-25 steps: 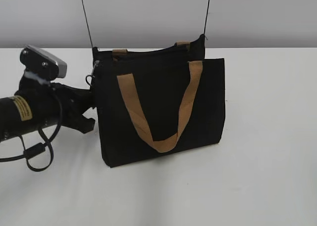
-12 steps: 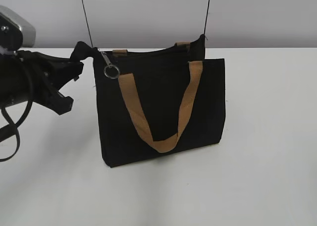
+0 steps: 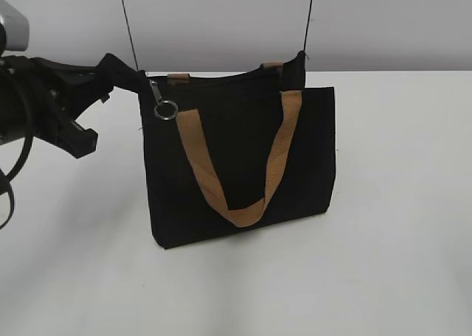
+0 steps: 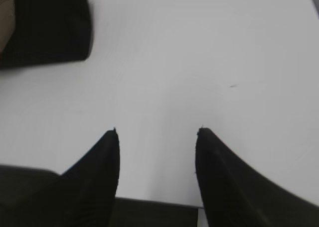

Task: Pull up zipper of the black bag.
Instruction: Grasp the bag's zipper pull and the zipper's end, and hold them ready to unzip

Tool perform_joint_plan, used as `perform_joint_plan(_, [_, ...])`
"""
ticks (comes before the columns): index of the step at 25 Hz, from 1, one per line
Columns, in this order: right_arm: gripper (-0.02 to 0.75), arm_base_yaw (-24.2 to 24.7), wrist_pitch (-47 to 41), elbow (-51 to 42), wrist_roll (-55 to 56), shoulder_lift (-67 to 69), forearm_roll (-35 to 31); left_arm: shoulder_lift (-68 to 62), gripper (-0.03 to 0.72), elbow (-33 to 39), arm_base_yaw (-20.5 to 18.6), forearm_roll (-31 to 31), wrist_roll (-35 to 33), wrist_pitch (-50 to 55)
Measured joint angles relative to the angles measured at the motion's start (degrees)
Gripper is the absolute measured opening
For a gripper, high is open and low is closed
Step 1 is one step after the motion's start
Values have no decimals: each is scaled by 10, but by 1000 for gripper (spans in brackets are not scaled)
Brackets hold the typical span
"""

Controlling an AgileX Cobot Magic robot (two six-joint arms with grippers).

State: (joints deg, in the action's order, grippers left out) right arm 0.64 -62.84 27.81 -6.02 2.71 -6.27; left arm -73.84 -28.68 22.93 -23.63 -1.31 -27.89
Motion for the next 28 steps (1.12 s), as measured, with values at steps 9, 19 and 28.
perform_joint_plan(9, [390,-2,108,13,-267,200,-252,6,-6,0,0,0,0,-40])
perform_joint_plan(19, [390,-97,239,24,-572,477,-526,6,-6,0,0,-1,0,-57])
perform_joint_plan(28, [390,-200,244,180,-719,736,-603,6,-6,0,0,-1,6,-65])
